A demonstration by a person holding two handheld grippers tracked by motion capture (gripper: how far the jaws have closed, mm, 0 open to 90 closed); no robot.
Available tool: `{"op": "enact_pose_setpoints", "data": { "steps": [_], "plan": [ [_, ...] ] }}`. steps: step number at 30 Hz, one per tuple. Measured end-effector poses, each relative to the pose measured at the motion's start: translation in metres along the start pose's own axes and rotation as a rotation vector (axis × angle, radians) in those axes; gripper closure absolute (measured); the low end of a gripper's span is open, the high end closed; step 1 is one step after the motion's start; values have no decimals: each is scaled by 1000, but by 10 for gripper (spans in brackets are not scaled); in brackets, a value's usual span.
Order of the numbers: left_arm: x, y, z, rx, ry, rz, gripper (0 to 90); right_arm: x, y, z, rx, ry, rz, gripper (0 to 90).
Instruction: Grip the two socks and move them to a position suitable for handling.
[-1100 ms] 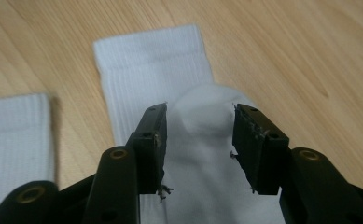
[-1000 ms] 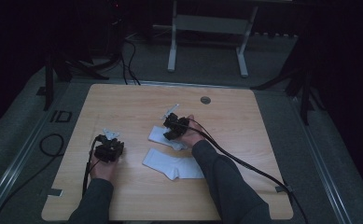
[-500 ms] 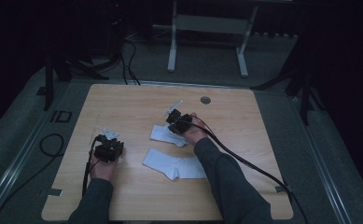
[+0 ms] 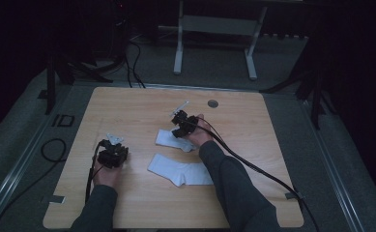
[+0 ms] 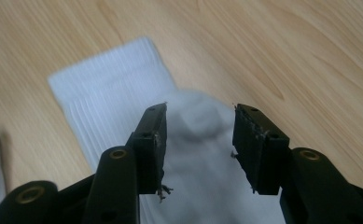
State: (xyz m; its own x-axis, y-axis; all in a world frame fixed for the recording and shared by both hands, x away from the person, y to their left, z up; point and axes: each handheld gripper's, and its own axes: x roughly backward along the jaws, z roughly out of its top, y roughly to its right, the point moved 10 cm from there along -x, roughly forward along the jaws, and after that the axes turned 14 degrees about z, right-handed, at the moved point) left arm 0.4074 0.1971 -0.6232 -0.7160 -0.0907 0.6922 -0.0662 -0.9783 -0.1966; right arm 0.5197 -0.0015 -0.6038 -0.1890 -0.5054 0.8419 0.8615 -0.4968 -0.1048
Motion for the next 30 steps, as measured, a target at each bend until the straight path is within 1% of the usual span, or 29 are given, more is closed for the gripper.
{"op": "enact_pose_setpoints", "data": {
  "steps": [3,5,6,7,10,12,13,15,16,18,20,21,22,23,26,28,30],
  "plan": [
    [1,0,0,-6,3,4,809,-3,-3,10,-14,34,14,529],
    [1,0,0,-2,5,2,809,-9,-3,12,-6,11,2,527],
    [2,0,0,-4,6,3,809,-12,-2,11,-2,-11,-13,532],
    [2,0,0,-4,7,3,809,-14,1,9,-6,-24,-22,559],
    [1,-2,0,1,5,4,809,-17,5,5,-40,-25,-31,785],
    [1,-2,0,-2,4,5,809,-14,5,5,-29,-13,-43,852],
    [1,-2,0,-2,3,6,809,-12,4,5,-21,-11,-41,872],
    [1,-2,0,-2,3,5,809,-10,3,6,-12,-10,-37,879],
    [1,-1,0,-4,4,5,809,-8,2,7,-2,-9,-38,881],
    [1,-1,0,-4,4,7,810,3,-2,10,23,6,-33,885],
    [1,-1,0,-2,3,8,809,12,-3,11,30,19,-28,887],
    [1,-1,0,-2,3,8,810,12,-3,11,30,19,-28,887],
    [1,-2,0,-2,3,8,810,17,-2,11,34,24,-30,887],
    [1,-2,0,-3,3,8,810,26,-1,10,41,27,-33,888],
    [1,-3,0,2,5,10,810,43,3,4,55,32,-37,887],
    [0,-3,0,5,2,10,810,54,7,-3,47,38,-40,887],
    [1,-2,0,-2,1,9,810,62,12,-11,31,47,-41,887]
  ]
}}
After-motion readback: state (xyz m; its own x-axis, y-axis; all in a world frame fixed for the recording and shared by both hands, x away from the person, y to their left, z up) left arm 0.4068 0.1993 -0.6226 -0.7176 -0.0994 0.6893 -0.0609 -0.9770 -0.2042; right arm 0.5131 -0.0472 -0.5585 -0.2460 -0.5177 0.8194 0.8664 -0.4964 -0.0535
